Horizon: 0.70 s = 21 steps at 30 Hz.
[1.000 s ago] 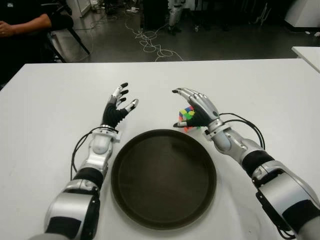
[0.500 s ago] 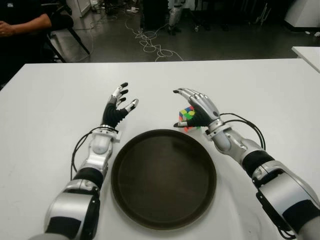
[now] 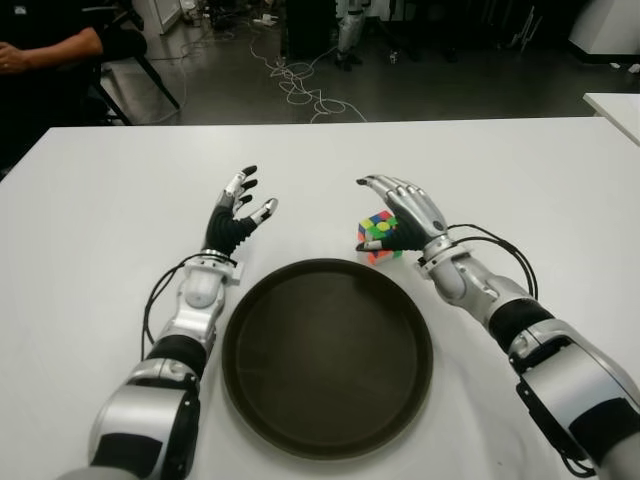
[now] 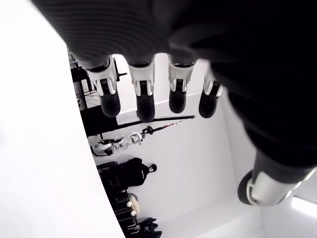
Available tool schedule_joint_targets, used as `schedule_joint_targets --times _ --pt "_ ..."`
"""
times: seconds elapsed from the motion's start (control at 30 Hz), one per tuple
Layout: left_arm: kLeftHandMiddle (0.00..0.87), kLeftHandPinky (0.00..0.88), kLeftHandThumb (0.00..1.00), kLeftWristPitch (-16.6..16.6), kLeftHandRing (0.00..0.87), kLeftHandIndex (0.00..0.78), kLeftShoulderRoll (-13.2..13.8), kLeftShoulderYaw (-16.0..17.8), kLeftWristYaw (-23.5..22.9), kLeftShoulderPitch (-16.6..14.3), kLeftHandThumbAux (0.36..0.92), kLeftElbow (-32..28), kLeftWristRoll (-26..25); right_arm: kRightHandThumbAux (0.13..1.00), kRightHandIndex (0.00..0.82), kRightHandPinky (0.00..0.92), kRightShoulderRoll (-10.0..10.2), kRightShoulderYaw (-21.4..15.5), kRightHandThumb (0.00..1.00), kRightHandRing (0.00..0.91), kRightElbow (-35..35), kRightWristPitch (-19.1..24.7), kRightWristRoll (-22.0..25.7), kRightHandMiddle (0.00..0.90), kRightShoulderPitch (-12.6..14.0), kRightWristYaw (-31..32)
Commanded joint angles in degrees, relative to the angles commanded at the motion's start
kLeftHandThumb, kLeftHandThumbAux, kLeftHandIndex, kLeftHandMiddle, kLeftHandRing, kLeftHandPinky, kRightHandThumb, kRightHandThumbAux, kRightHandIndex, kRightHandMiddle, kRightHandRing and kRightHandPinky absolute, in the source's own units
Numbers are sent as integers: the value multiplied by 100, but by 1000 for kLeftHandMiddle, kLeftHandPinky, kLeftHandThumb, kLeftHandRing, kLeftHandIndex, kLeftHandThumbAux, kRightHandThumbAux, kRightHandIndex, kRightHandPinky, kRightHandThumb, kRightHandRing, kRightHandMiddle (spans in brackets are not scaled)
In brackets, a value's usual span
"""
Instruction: Pick up the Rubik's Cube and put it in the plate
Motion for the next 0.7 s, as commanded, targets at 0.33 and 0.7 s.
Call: schedule_joint_targets --times 0.33,0.7 --pt "93 103 61 24 82 70 -2 -29 90 -10 627 27 50 708 130 86 -227 238 0 123 -581 475 -139 131 18 1323" --pt "83 103 37 0 75 62 3 -41 72 -7 610 14 74 691 110 75 -332 297 0 107 -949 715 -168 115 80 1778"
